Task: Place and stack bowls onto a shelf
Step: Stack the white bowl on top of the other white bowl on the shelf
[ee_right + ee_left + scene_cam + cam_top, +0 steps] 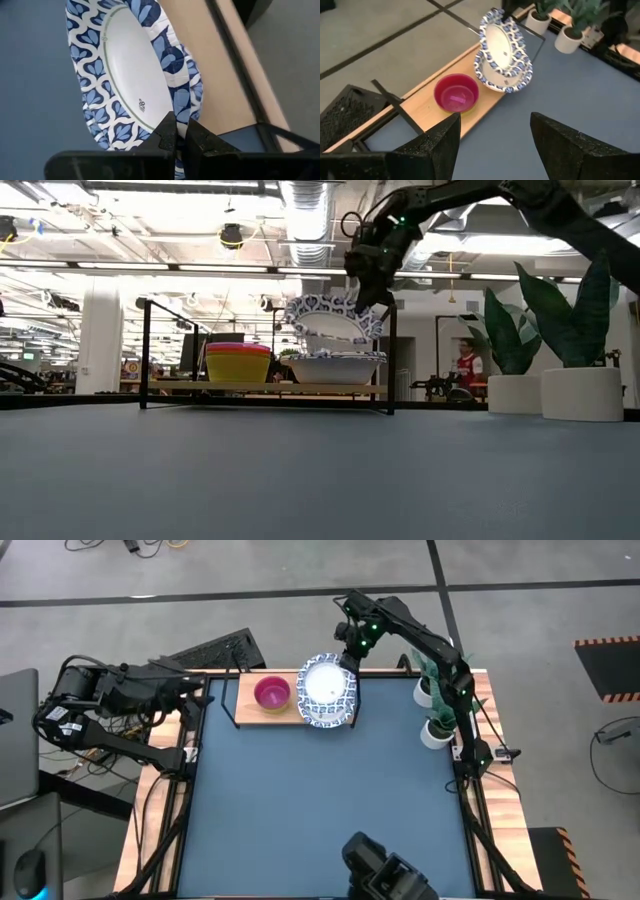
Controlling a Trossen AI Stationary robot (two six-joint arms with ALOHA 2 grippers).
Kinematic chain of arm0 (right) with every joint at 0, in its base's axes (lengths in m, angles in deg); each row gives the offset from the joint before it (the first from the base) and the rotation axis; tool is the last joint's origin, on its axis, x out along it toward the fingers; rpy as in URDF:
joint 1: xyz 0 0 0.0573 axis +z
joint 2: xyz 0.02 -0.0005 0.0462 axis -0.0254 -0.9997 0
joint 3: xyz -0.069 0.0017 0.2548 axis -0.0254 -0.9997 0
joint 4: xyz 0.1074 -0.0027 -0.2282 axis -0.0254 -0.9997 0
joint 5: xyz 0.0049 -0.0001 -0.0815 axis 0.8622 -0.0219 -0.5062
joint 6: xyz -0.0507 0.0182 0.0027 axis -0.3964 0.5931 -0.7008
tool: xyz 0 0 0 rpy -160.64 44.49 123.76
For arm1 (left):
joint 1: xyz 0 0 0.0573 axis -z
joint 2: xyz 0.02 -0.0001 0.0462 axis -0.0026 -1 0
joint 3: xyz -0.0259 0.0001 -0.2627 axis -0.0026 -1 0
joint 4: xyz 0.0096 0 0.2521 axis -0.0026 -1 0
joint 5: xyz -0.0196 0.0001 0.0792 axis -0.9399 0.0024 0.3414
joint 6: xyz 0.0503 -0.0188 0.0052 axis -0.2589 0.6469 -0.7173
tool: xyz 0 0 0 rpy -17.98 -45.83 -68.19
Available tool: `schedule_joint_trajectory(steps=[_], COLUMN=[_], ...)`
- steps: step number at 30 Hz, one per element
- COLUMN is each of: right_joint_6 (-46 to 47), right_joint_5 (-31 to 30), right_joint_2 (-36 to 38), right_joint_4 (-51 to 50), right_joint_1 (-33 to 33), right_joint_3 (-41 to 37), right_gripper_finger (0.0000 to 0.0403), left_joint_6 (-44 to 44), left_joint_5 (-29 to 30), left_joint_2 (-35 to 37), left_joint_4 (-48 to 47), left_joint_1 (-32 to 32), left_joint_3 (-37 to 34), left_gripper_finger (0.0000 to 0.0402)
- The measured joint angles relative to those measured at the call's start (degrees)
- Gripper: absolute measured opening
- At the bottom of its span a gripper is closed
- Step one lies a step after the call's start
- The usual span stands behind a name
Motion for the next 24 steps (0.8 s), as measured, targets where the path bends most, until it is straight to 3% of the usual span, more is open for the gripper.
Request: schedule_joint_trajectory(steps=[5,24], right_joint_6=[-1.8,-7.2], right_joint_5=[2.9,2.5], right_joint_2=[0.3,0.3], right_joint_4=[-3.3,-4.2], right_joint_1=[-0.3,2.0], right_joint_3=[0.0,0.0], right_gripper_finger=[0.0033,0.0033], left_joint_6=[2.6,6.9], left_joint_5=[2.3,4.7], left_joint_2=[0.0,0.0], left_joint_4=[0.0,0.0], left_joint_1=[0.0,0.0], left_joint_3=[0.0,0.0], left_gripper_finger=[0.0224,0.0224])
